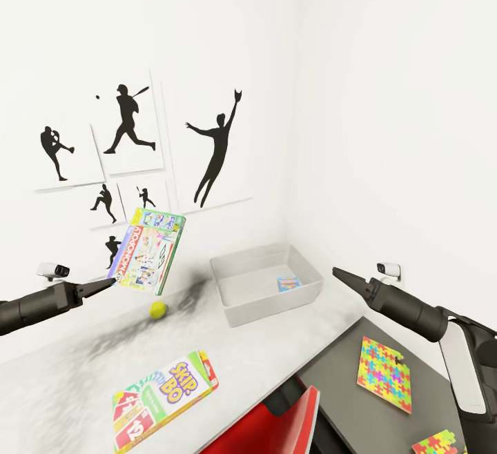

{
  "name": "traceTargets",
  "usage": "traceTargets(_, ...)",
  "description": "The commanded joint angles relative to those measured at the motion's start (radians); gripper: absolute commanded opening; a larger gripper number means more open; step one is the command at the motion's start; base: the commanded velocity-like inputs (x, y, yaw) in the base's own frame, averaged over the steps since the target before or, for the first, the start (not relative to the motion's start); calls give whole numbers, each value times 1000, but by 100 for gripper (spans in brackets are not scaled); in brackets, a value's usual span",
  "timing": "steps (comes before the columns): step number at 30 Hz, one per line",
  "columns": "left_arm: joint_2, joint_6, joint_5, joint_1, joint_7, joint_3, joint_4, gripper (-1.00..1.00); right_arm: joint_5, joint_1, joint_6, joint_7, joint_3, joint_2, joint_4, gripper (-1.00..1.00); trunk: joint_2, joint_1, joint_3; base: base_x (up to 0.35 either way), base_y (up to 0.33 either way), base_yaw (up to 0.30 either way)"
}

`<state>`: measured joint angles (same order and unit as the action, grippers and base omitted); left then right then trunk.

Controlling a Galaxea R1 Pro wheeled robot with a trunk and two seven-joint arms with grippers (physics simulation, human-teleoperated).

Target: Put all the toys in the child's room - the three board games (two on the bed and one on the table), the two jigsaw puzzles on the table, and the tennis ball on the table - inside the toy box on the table in the child's room.

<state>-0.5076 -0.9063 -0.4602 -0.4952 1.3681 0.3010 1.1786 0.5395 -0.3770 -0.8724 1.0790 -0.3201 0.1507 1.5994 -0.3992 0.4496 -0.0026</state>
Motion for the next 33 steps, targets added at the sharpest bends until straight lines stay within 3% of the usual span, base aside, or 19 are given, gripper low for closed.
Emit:
traceTargets(1,0,-11,-1,0,1,0,0,-100,2,0,-5,2,-1,0,-1,100,-1,0,0,0,0,0)
traceTargets(7,2,-20,4,-1,-12,-4,-6,-100,3,4,24,0,-3,0,-4,100,-1,0,0,0,0,0)
traceTargets(10,34,-35,4,-4,-56,-13,-7,-100,4,7,36,-2,-5,1,-4,100,-1,0,0,0,0,0)
traceTargets(12,81,-75,5,-14,-138,-16,-3,-100,4,8,37,-1,-5,1,-5,100,-1,0,0,0,0,0)
traceTargets(13,125,-97,6,-37,-228,-17,-2,-100,5,9,37,-1,-6,1,-5,100,-1,0,0,0,0,0)
traceTargets(14,153,-106,6,-60,-297,-18,-2,-100,5,12,37,-1,-7,1,-5,100,-1,0,0,0,0,0)
traceTargets(18,241,-124,0,-142,-556,-23,-7,-100,14,45,36,-1,-33,7,-4,100,-1,0,0,0,0,0)
traceTargets(21,316,-126,1,-208,-644,-36,-18,-100,17,51,34,-1,-76,8,-4,100,-1,0,0,0,0,0)
traceTargets(25,396,-126,0,-286,-770,-79,-65,-100,16,53,34,-1,-92,10,-5,100,-1,0,0,0,0,0)
traceTargets(29,503,-127,-3,-397,-935,-100,-182,-100,15,57,39,-1,-95,10,-6,100,-1,0,0,0,0,0)
traceTargets(33,570,-123,-4,-471,-1025,-102,-296,-100,12,58,45,-3,-98,9,-6,100,-1,0,0,0,0,0)
